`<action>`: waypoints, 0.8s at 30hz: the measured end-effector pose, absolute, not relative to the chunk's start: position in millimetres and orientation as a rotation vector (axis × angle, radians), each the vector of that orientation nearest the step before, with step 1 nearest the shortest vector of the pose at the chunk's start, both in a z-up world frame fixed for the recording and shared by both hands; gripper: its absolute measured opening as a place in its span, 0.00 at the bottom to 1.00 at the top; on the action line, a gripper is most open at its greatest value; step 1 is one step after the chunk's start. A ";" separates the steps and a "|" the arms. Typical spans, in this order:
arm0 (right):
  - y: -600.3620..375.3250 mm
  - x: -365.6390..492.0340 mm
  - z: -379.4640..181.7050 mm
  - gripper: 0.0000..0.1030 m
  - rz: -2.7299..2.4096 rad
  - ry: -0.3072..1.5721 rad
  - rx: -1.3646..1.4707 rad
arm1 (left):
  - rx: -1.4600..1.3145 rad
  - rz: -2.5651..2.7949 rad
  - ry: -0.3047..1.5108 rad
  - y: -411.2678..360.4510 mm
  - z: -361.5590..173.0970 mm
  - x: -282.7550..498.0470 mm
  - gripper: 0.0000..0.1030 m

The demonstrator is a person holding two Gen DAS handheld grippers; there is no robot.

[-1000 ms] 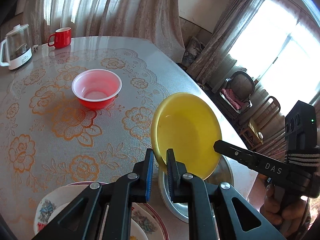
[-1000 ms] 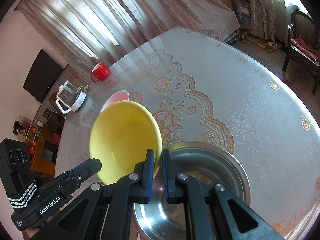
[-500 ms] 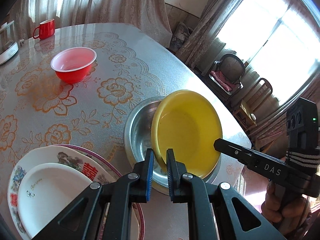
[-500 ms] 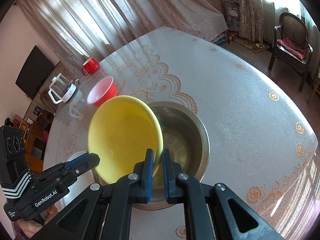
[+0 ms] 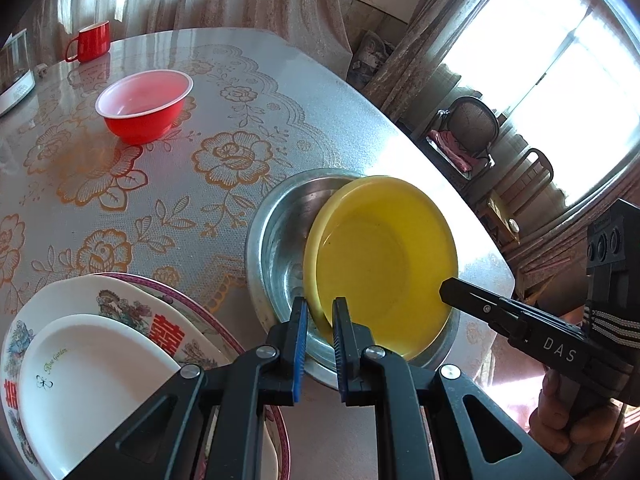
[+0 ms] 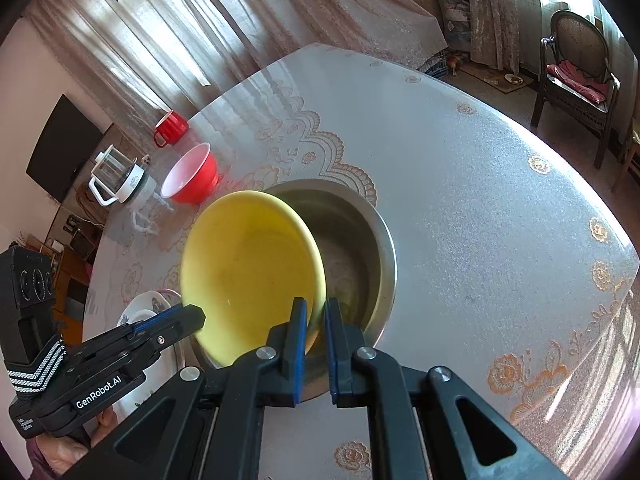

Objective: Organize plates and bowls
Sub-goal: 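Lower the yellow bowl into the steel bowl and open the right gripper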

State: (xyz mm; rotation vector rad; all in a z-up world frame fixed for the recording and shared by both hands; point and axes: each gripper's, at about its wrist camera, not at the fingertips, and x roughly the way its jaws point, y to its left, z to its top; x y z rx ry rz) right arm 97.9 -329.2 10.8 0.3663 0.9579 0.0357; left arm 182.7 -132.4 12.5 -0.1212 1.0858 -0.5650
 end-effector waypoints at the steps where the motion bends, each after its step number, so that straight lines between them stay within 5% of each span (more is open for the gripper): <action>1: -328.5 98.8 9.4 0.07 0.036 0.963 0.364 | -0.119 -0.565 1.087 -133.0 11.9 183.3 0.12; 24: -296.9 113.5 -3.7 0.14 -0.064 0.963 0.064 | -0.031 -0.538 1.038 -140.0 5.9 184.7 0.12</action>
